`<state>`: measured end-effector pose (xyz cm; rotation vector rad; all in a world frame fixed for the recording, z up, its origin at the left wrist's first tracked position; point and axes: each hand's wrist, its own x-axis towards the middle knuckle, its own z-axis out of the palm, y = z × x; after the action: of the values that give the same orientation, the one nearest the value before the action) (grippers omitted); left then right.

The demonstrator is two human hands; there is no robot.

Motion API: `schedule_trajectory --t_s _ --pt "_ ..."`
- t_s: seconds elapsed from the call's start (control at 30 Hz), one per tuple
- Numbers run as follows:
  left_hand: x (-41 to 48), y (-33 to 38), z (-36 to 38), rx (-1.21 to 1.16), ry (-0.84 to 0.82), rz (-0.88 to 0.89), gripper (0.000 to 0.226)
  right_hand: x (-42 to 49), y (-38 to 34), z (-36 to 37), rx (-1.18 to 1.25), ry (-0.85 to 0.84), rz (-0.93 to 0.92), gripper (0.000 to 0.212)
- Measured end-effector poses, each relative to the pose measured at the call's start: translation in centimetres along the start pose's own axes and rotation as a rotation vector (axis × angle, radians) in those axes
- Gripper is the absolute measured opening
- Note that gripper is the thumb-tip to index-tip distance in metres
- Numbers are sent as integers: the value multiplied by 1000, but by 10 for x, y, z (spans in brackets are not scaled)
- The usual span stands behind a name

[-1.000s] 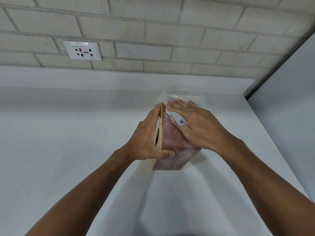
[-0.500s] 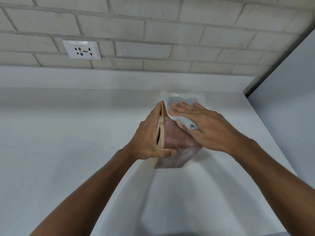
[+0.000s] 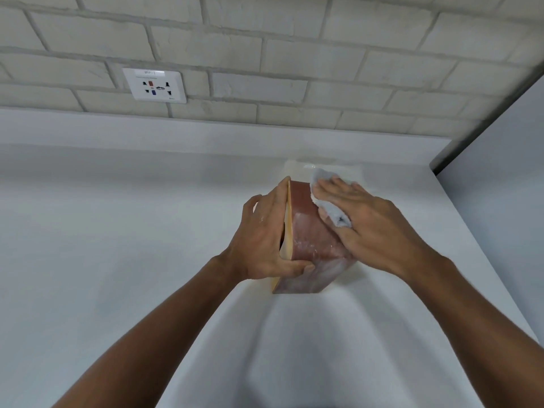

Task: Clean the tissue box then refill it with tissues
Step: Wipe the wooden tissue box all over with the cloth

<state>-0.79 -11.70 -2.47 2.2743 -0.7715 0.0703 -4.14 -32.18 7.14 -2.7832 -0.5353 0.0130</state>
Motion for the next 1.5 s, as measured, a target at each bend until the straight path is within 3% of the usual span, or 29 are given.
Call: schedule_trajectory --t_s 0.07,0.13,0.27,0.43,0.57,0.7,0.87,0.97,1.03,1.17,1.27,1.33,1.47,1.5 --pt "0 0 1 39 -13 9 140 -6 -9 3 -3 -43 -99 67" --pt "0 0 1 62 -21 17 140 -12 -2 2 11 -63 -122 59" --pt "-1 -2 0 68 -26 3 143 2 11 -5 -14 17 62 47" --pt "1 -2 1 39 -25 13 136 -10 -8 2 -21 -78 -113 63" --pt "-2 -1 1 67 -25 -5 142 4 6 -5 -38 13 68 50" --pt "-6 1 1 77 -37 10 142 -2 -1 2 -42 -30 -24 62" --pt "-4 -1 3 58 -17 26 145 7 3 -5 -73 -29 88 51" --pt "-4 2 2 98 -17 33 143 -1 -19 0 -49 -128 -68 67" --pt "-5 2 2 115 2 35 141 -8 -16 1 -20 -131 -100 65" --pt "-4 0 1 205 23 30 149 2 3 -7 -31 -15 113 47" --pt "-5 -2 4 251 38 67 143 -9 -10 0 -55 -78 -30 65" --pt "-5 -3 6 242 44 66 144 -19 -7 3 -38 -103 -80 65" --pt "-3 -2 7 165 39 32 150 -3 3 -6 -25 -22 131 49" --pt "-3 -2 8 159 34 33 151 0 -4 -5 -21 -29 115 50"
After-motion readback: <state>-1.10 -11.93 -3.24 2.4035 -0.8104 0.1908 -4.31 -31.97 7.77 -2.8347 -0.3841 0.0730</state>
